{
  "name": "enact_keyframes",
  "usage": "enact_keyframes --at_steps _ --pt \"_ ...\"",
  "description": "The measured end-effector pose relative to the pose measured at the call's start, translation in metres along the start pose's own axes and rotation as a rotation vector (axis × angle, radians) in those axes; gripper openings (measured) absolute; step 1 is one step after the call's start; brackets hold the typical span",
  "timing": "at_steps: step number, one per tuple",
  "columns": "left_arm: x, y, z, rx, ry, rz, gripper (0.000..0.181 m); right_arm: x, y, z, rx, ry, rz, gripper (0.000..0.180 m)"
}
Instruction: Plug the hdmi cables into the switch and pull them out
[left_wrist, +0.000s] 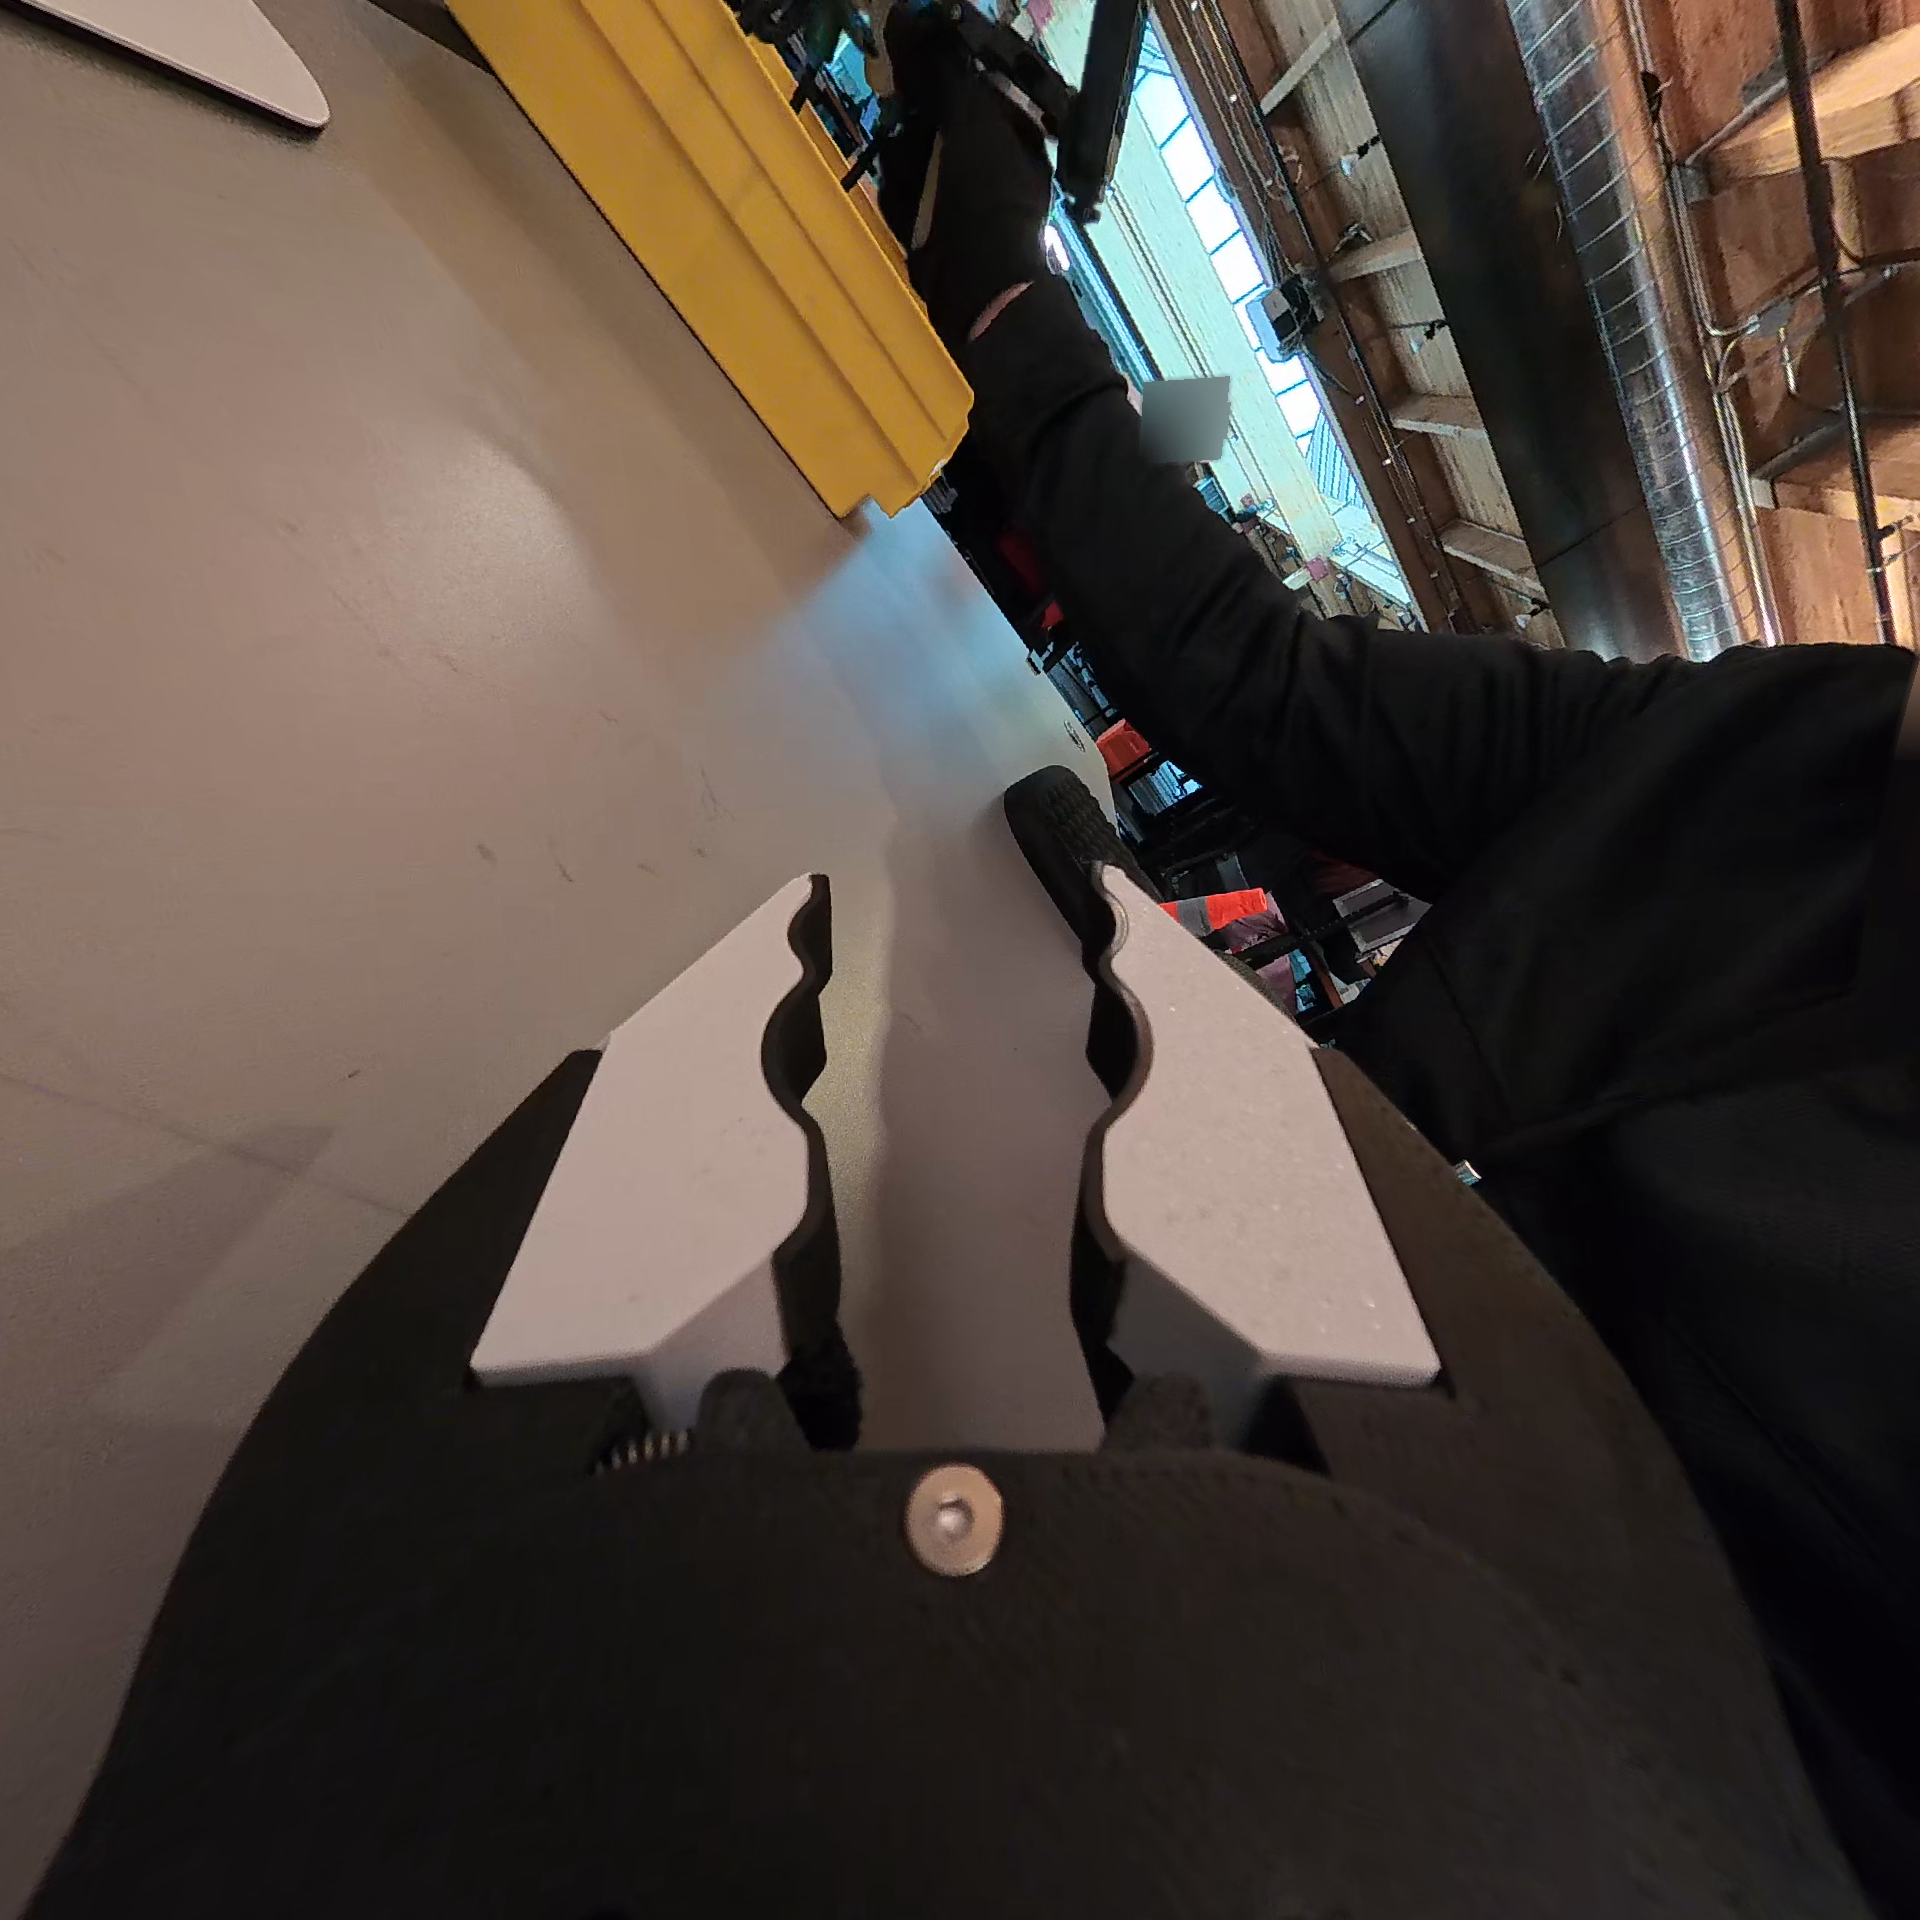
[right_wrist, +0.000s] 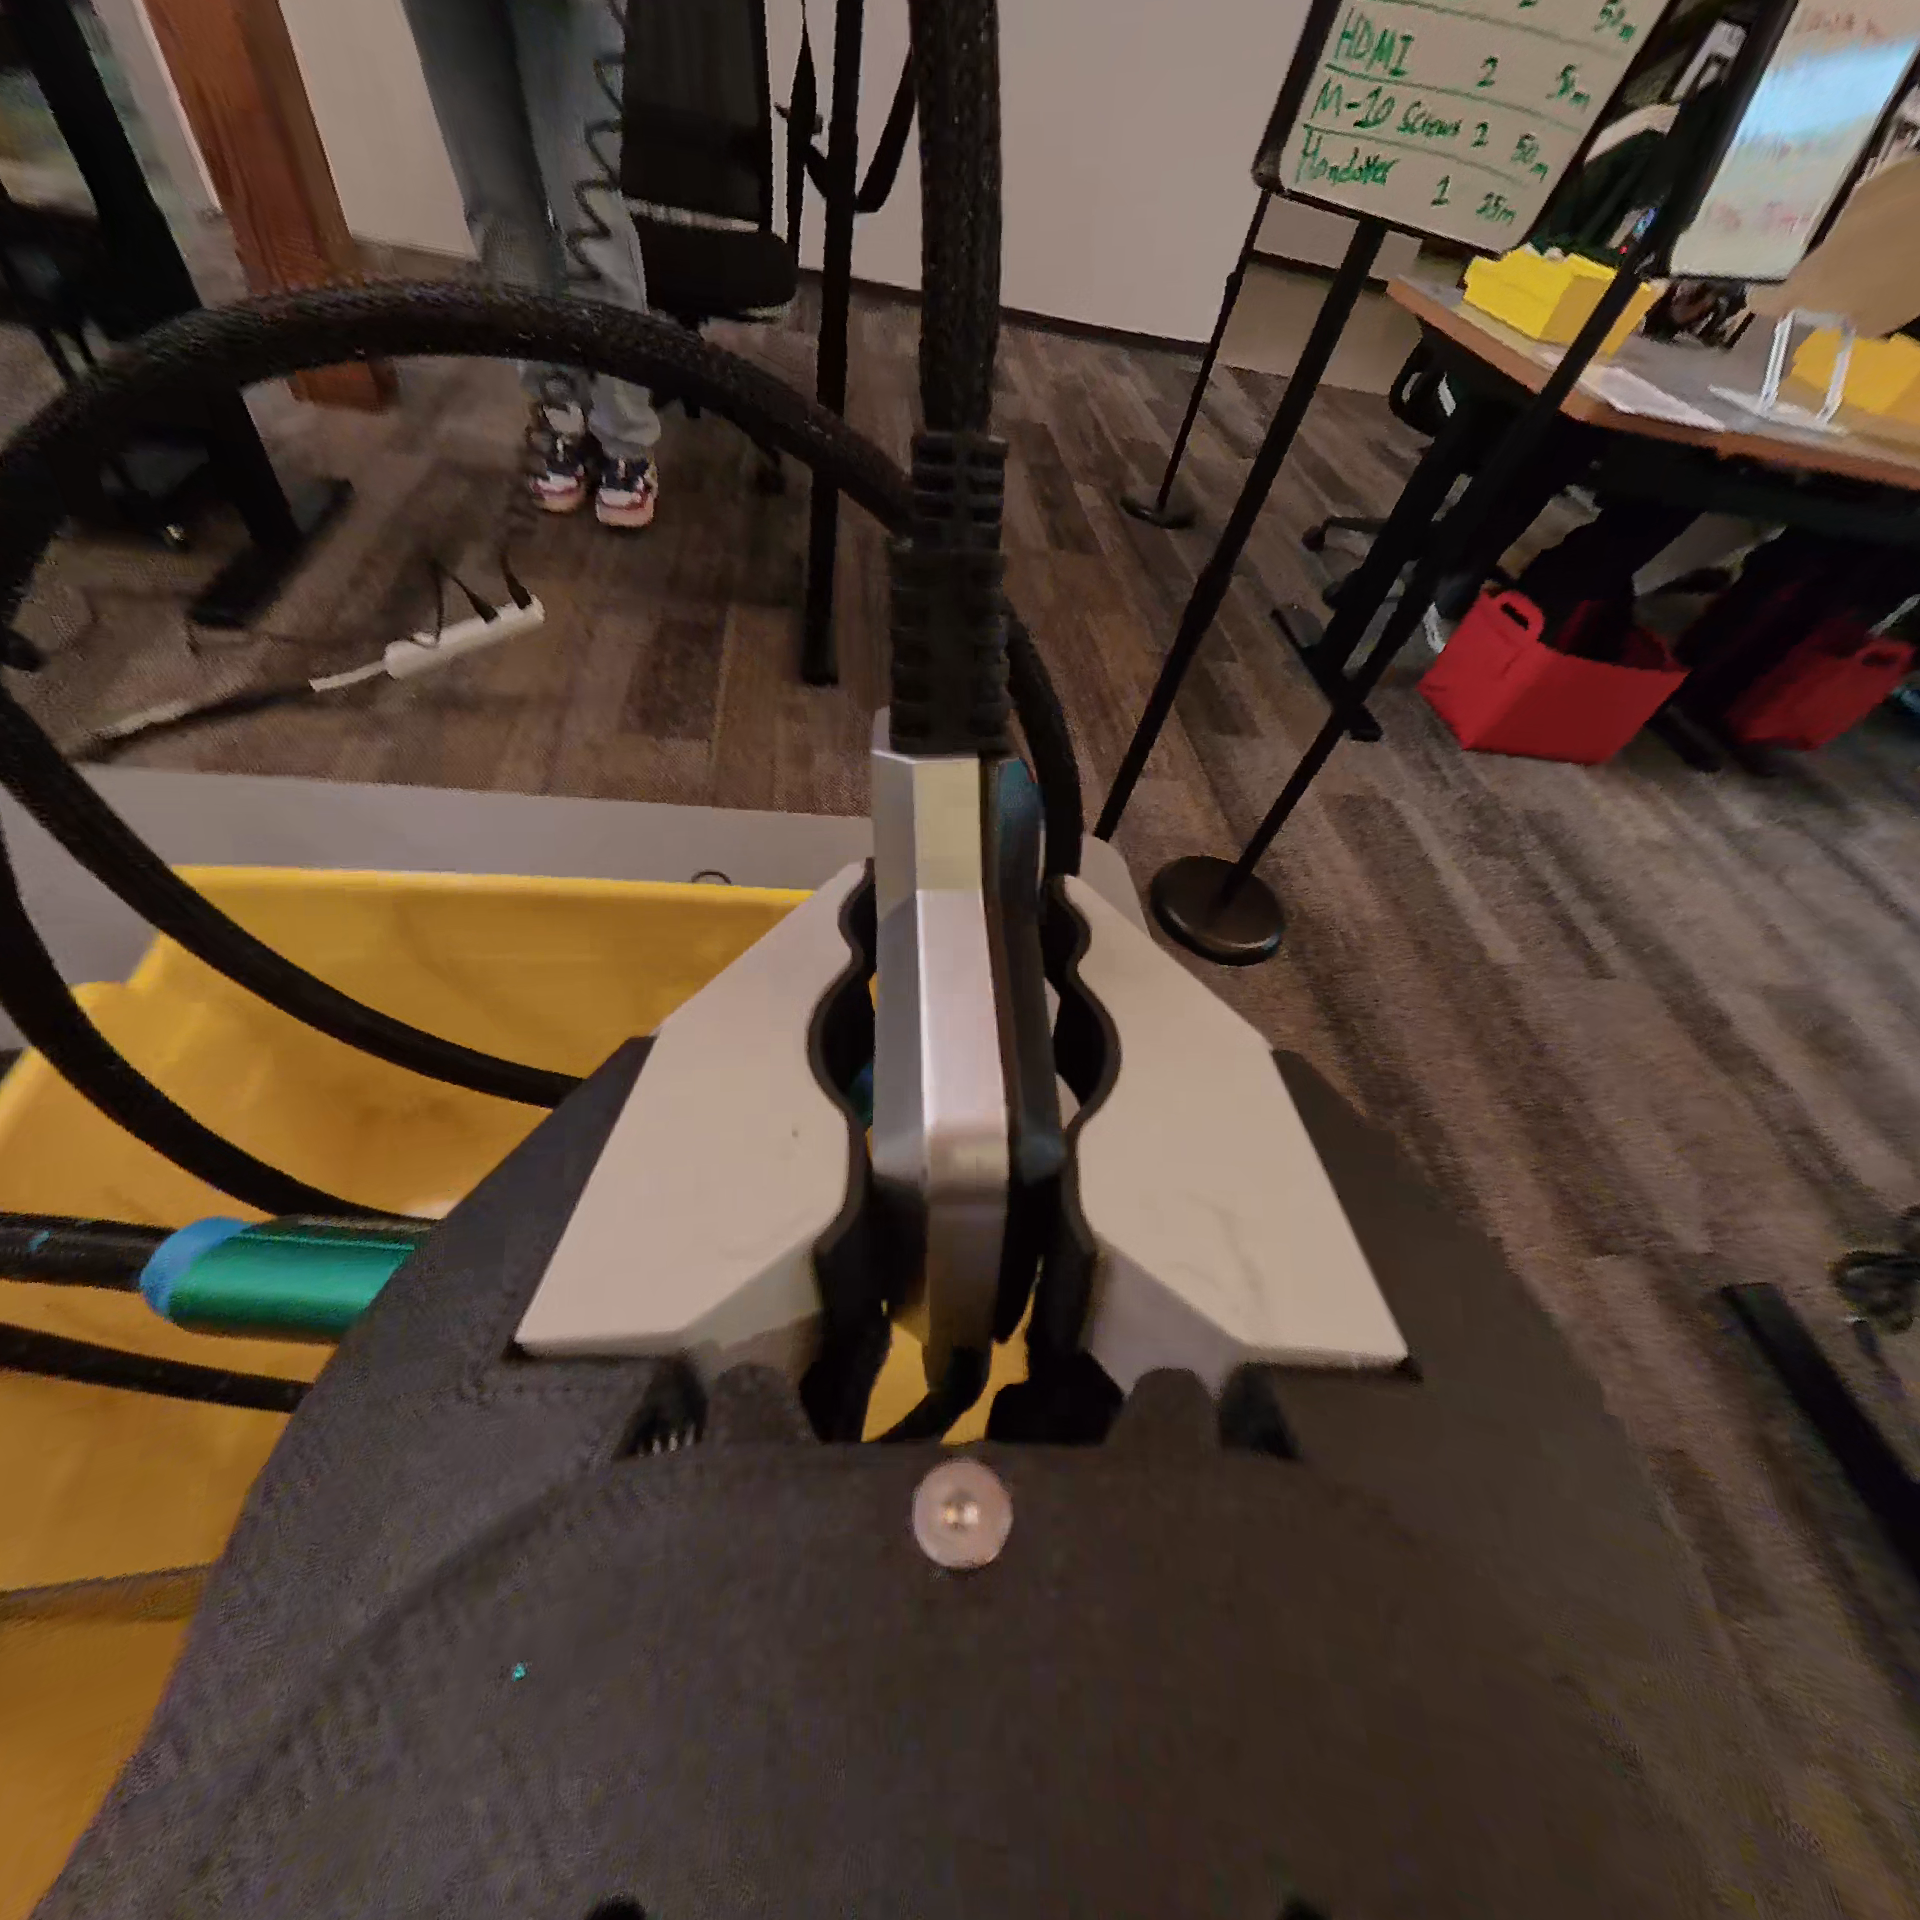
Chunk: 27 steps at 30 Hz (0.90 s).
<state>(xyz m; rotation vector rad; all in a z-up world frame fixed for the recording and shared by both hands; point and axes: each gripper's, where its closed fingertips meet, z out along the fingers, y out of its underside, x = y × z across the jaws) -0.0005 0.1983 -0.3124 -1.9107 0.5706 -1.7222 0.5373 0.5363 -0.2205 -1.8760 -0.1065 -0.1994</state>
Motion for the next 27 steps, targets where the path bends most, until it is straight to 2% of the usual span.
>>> enact_keyframes --at_steps 11,16,27 --pt "0.0 0.0 0.0 -0.001 -0.001 -0.001 0.047 -0.017 0.01 0.005 -0.137 -0.002 -0.343 0.029" --pt "-0.001 0.0 0.0 -0.002 -0.004 0.0 0.047 -0.028 0.015 0.006 -0.2 -0.002 -0.563 0.03" --pt "-0.001 0.001 0.0 -0.004 -0.007 0.0 0.046 -0.043 0.033 0.011 -0.358 -0.133 -0.827 0.03"
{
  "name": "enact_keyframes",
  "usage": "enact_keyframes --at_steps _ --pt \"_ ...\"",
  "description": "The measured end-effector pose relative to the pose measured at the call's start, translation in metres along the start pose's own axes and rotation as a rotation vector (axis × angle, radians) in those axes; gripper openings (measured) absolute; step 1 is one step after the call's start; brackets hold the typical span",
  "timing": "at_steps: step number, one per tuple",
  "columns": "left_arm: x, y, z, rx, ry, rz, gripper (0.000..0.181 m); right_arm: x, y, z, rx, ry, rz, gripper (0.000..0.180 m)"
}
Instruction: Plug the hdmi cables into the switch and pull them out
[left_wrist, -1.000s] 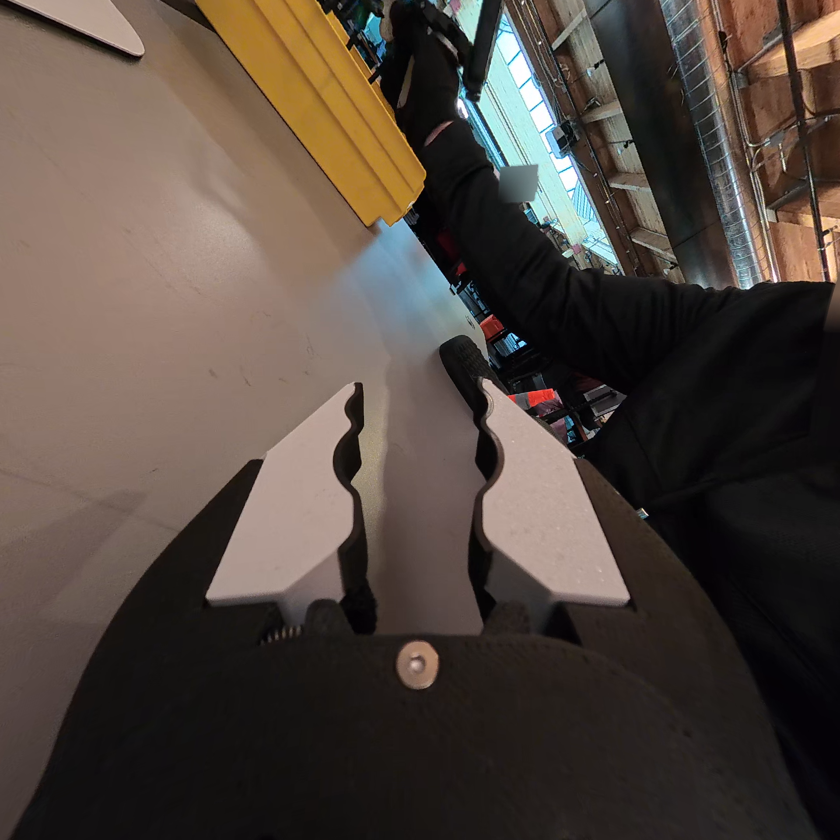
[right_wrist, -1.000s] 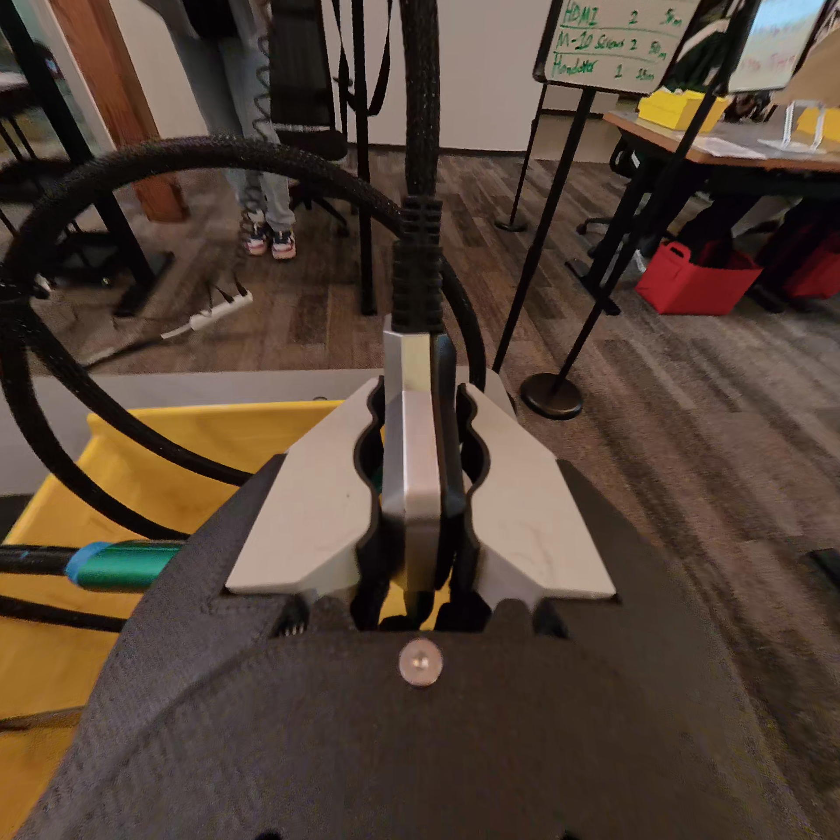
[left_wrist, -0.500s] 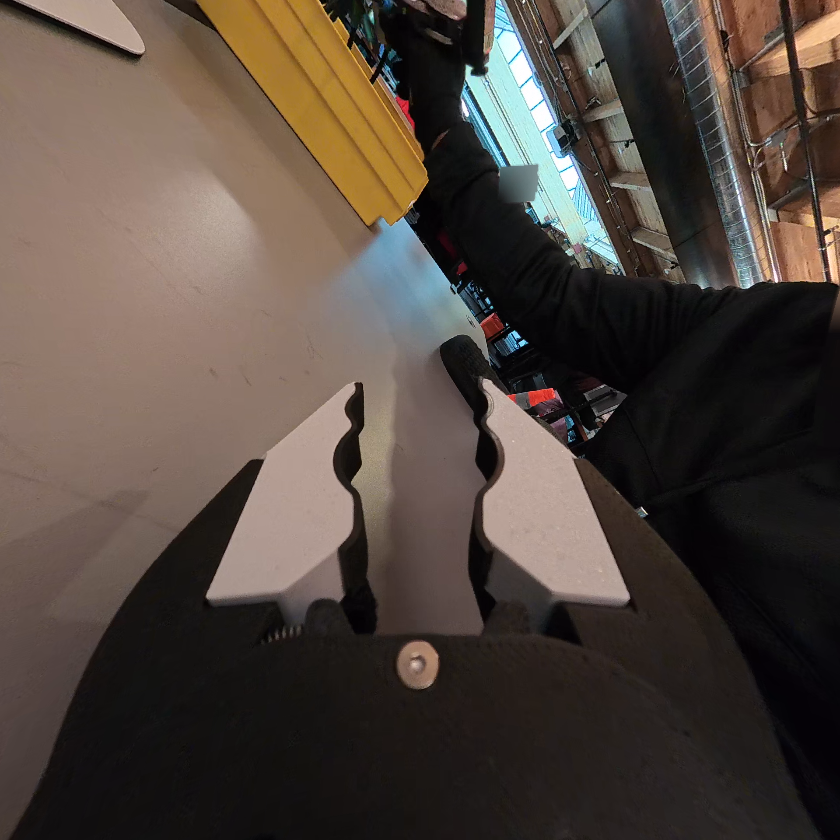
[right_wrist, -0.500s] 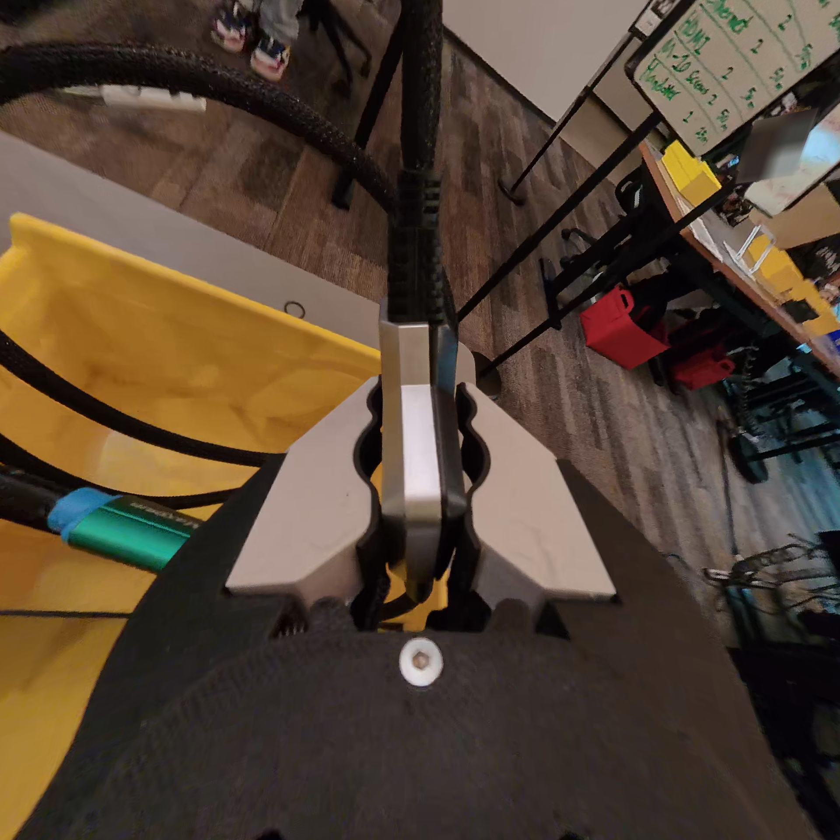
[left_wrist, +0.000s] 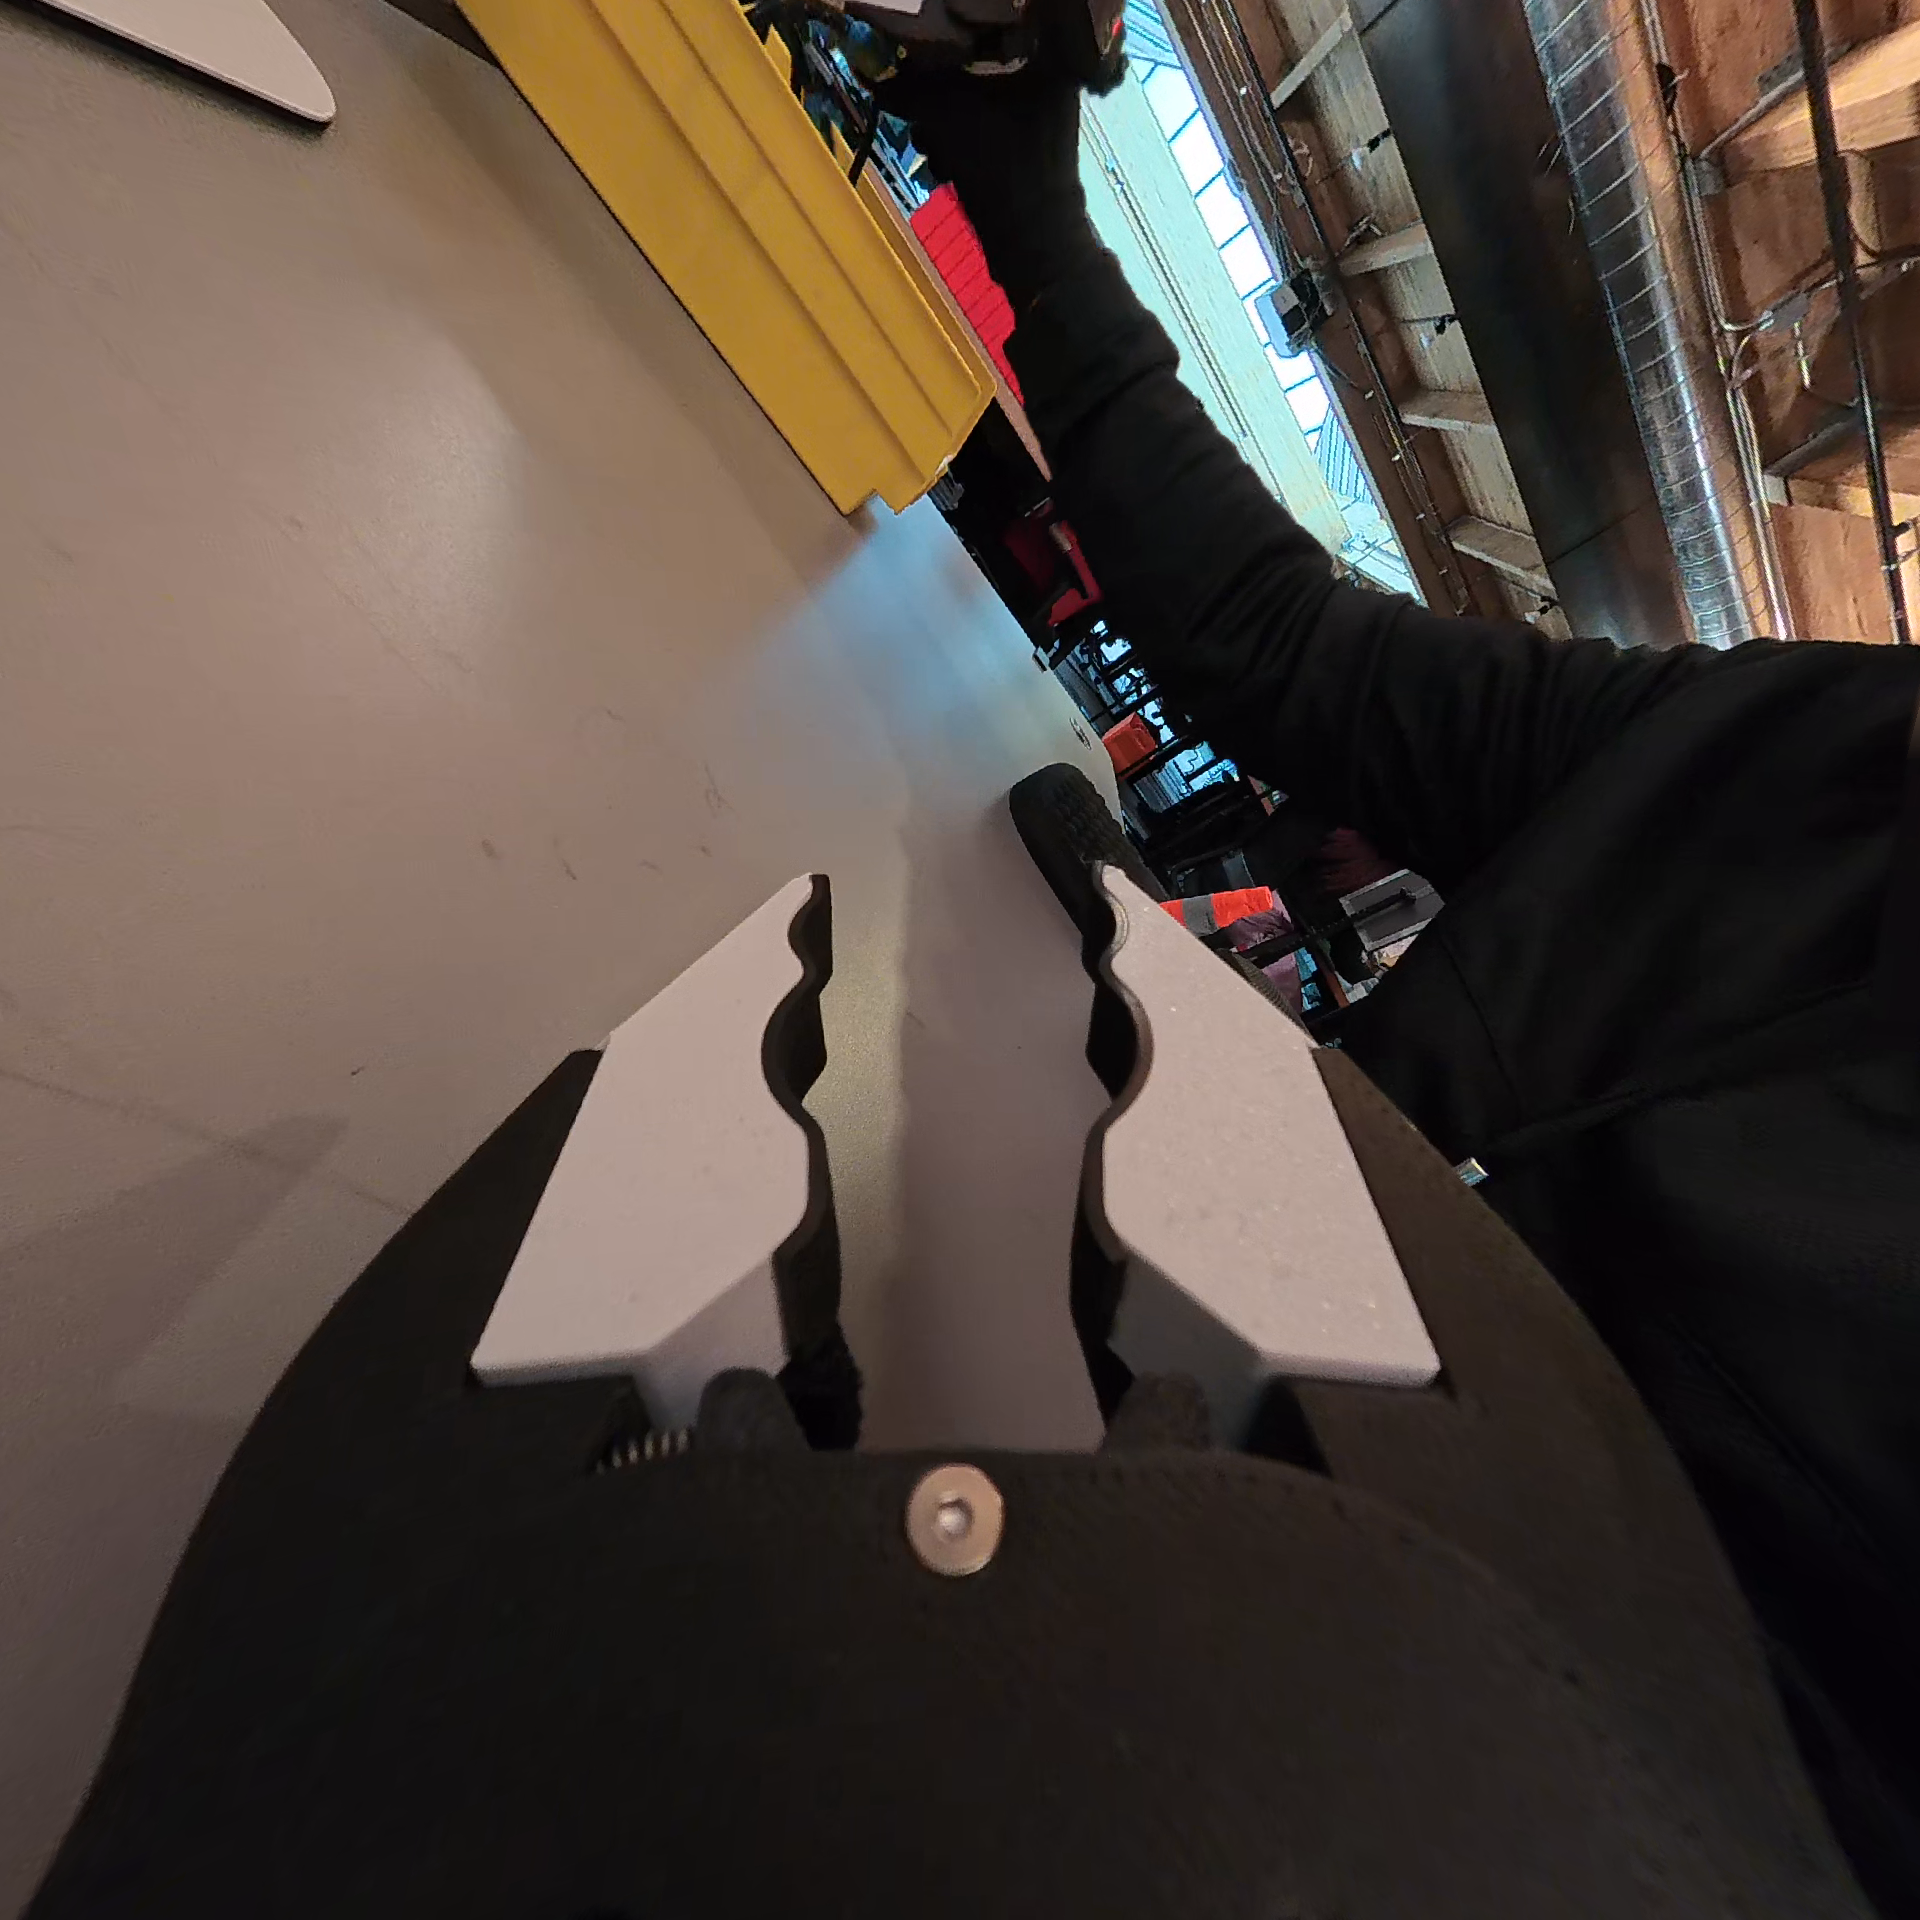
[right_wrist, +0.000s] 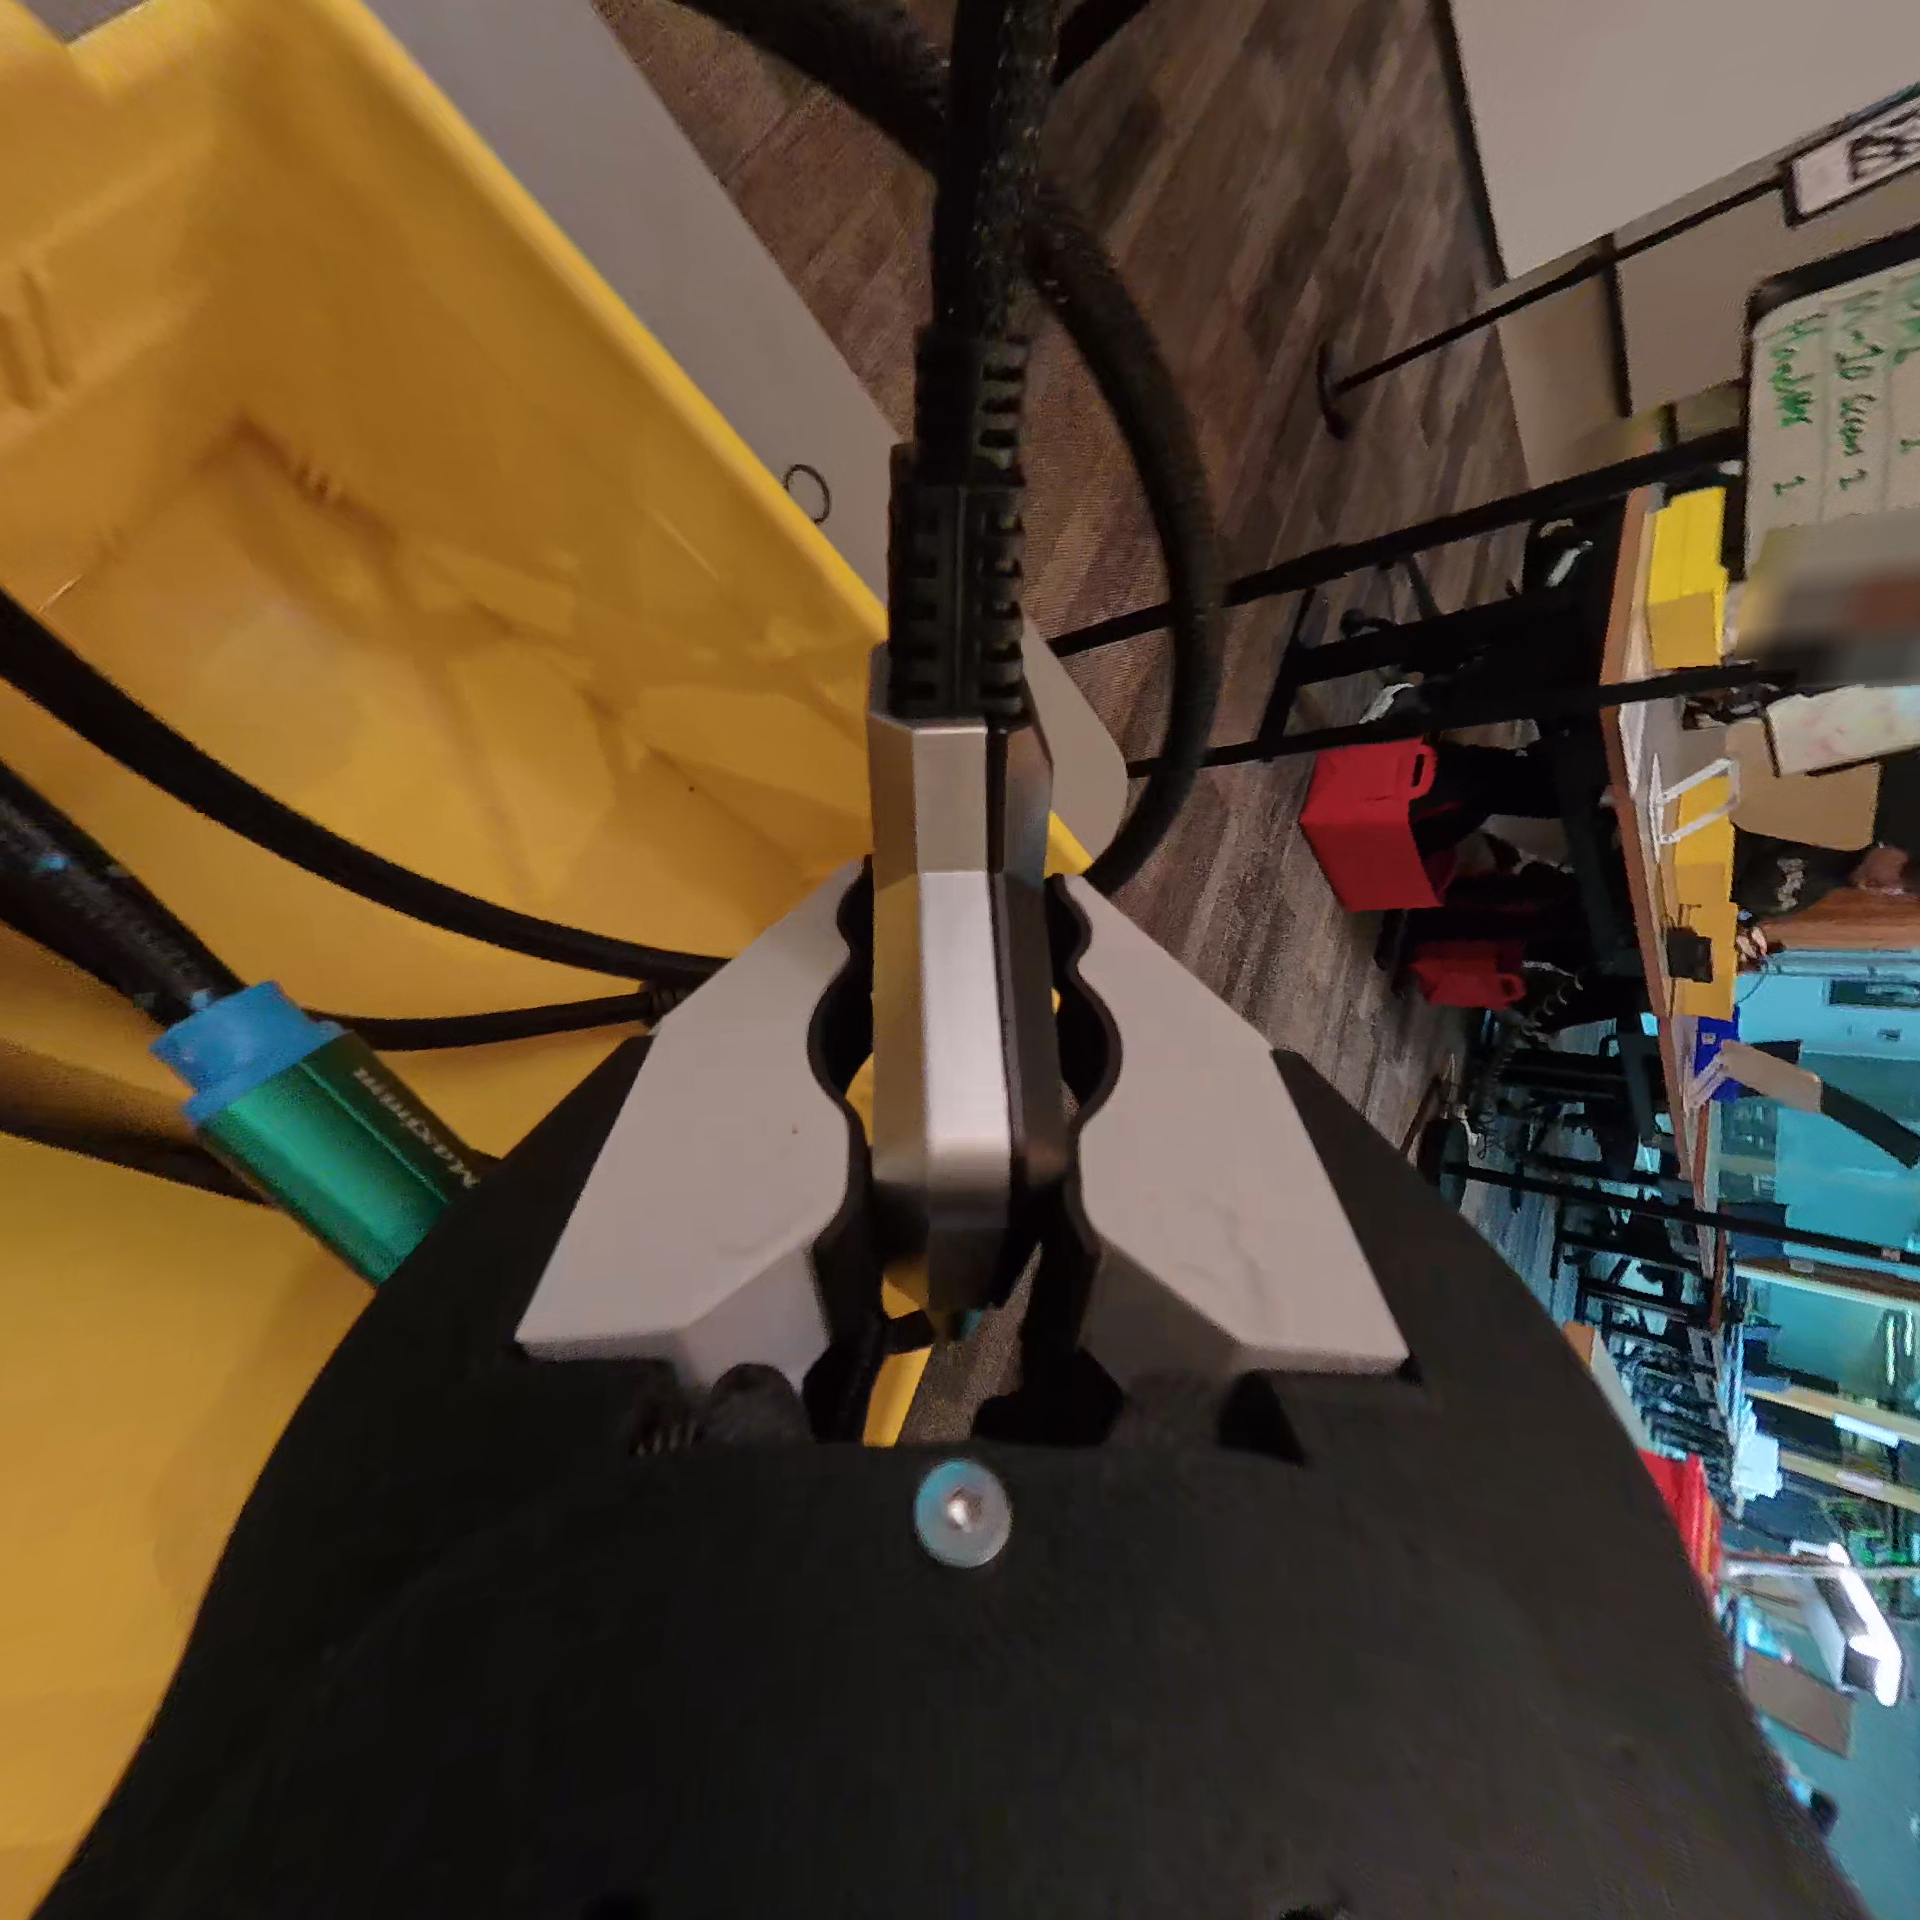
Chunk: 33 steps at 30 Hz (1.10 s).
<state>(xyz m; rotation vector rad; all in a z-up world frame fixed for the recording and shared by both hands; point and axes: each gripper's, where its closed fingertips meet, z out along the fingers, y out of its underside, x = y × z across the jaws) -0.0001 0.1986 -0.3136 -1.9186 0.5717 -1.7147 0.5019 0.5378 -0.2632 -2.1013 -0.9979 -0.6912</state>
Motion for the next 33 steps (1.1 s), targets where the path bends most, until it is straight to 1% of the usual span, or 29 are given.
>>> enact_keyframes --at_steps 5,8,12,15,18,20,25,33 --pt "0.0 0.0 0.0 -0.001 -0.002 0.001 0.047 -0.013 -0.003 0.004 -0.045 -0.072 -0.098 0.029" --pt "0.0 0.0 0.0 -0.002 -0.003 0.001 0.047 -0.031 -0.01 0.01 -0.108 -0.115 -0.209 0.029" --pt "0.0 0.001 0.0 -0.004 -0.007 0.006 0.046 -0.036 -0.013 0.013 -0.132 -0.178 -0.191 0.029" --pt "0.0 0.001 0.001 -0.008 -0.001 0.004 0.046 -0.042 -0.014 0.015 -0.144 -0.2 -0.245 0.03" --pt "0.0 0.001 0.0 -0.006 0.007 -0.006 0.046 -0.046 -0.01 0.017 -0.166 -0.22 -0.303 0.043" --pt "0.0 0.0 0.0 -0.003 0.005 -0.003 0.046 -0.048 -0.01 0.017 -0.157 -0.224 -0.328 0.049" --pt "0.0 0.001 0.0 -0.004 0.0 -0.003 0.046 -0.046 -0.007 0.01 -0.18 -0.254 -0.346 0.06" --pt "-0.001 0.0 0.0 -0.002 -0.003 -0.006 0.046 -0.031 -0.005 -0.016 -0.119 -0.324 -0.27 0.054"
